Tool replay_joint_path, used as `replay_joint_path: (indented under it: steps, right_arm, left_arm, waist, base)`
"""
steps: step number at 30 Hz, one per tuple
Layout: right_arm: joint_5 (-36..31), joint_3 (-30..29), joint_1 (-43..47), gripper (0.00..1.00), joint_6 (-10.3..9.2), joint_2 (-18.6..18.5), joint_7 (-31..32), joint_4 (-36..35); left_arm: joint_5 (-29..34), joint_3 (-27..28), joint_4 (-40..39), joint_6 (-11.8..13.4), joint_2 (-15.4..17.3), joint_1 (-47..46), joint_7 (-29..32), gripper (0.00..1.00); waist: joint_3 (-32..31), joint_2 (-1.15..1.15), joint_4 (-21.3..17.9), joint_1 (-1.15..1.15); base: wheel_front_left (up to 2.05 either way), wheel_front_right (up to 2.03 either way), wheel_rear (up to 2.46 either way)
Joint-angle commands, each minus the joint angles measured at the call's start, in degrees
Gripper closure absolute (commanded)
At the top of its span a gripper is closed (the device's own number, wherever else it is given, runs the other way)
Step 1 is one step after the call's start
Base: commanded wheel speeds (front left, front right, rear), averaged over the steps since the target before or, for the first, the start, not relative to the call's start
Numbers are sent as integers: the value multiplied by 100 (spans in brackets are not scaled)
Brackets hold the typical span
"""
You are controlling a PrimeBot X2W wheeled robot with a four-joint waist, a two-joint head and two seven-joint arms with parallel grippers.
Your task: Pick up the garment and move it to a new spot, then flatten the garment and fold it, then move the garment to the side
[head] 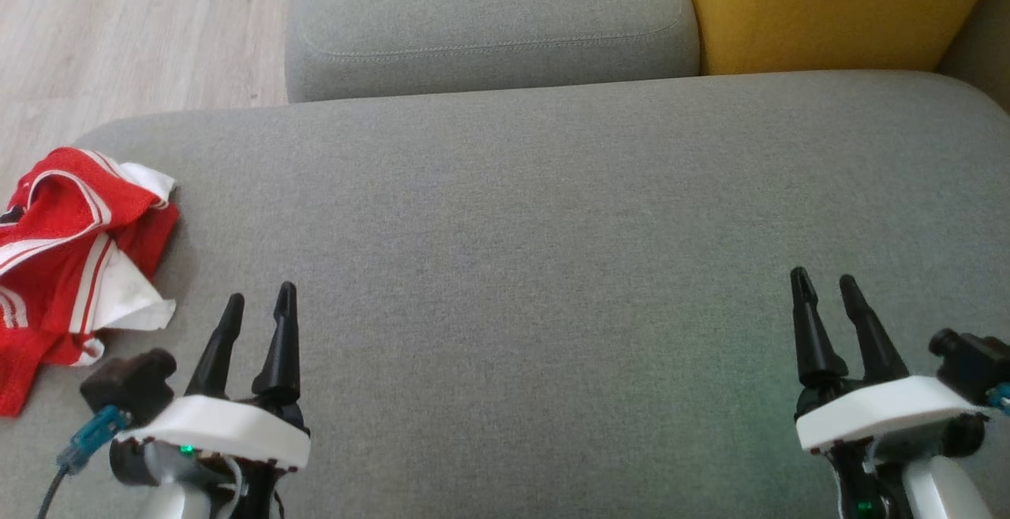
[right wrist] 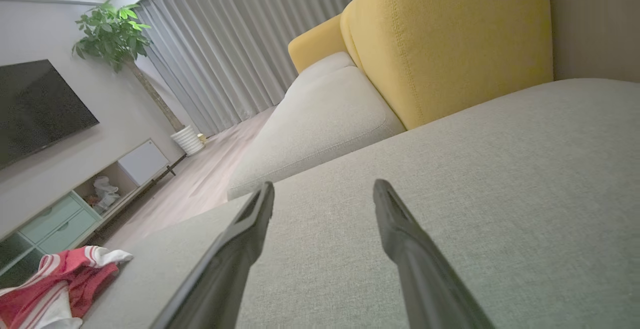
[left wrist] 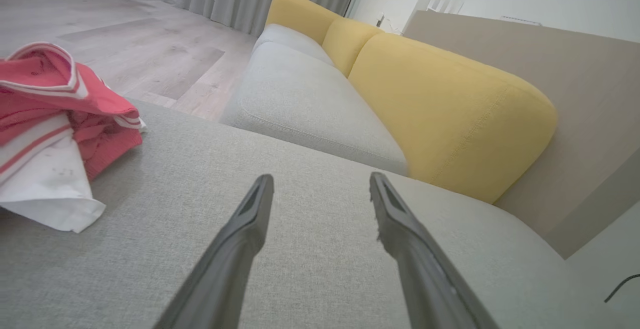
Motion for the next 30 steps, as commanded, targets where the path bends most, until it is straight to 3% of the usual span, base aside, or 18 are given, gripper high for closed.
replay_joint_path:
  steps: [1,16,30]
  right_arm:
    - [-183,81,-155,0,30,-85,-86,-187]
    - [-1323,53,-77,0,36,-48,-217,-157]
    - [-2113,-7,29,0,41,92,-281,-224]
  left_arm:
    - [176,114,-240,49,125,-141,-80,0]
    - [1275,-184,-200,248,260,-33,-348,0]
    - [1858,-207,-7,338,191,63,-583,0]
  waist:
    - [-3,0,3,0]
    - [-40,0,49,0]
    - [-61,0,39,0]
  base:
    - [0,0,0]
    - [0,0,0]
    - [0,0,0]
